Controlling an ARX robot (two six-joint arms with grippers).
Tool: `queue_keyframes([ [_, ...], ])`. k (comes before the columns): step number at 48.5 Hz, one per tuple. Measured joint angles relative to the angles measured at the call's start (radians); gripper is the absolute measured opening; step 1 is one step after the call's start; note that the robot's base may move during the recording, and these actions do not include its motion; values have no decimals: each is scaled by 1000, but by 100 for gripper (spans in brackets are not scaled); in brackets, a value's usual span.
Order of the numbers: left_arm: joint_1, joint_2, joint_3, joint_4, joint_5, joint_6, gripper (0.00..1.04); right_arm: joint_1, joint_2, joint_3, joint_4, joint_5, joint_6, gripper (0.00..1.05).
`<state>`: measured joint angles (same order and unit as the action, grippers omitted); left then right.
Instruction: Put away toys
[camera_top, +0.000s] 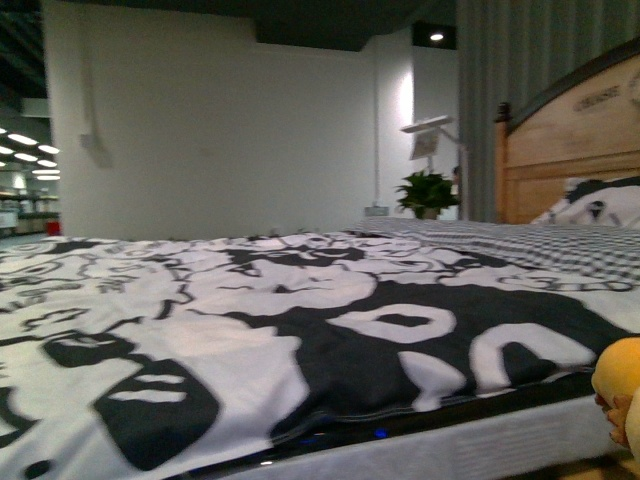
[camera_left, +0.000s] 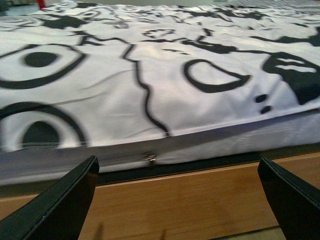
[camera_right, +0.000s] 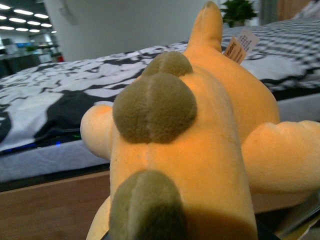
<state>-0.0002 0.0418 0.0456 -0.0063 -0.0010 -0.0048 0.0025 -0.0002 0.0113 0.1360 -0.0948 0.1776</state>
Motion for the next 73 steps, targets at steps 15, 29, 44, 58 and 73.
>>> queue_keyframes([
  [15,0,0,0,0,1,0,99,0,0,0,-1,-1,-3,19],
  [29,0,0,0,0,1,0,99,0,0,0,-1,0,-6,19],
  [44,0,-1,0,0,2,0,99,0,0,0,-1,0,-6,19],
  [58,0,-1,0,0,2,0,99,0,0,0,-1,0,-6,19],
  [73,-1,0,0,0,8,1,99,-1,0,0,-1,13,-6,19],
])
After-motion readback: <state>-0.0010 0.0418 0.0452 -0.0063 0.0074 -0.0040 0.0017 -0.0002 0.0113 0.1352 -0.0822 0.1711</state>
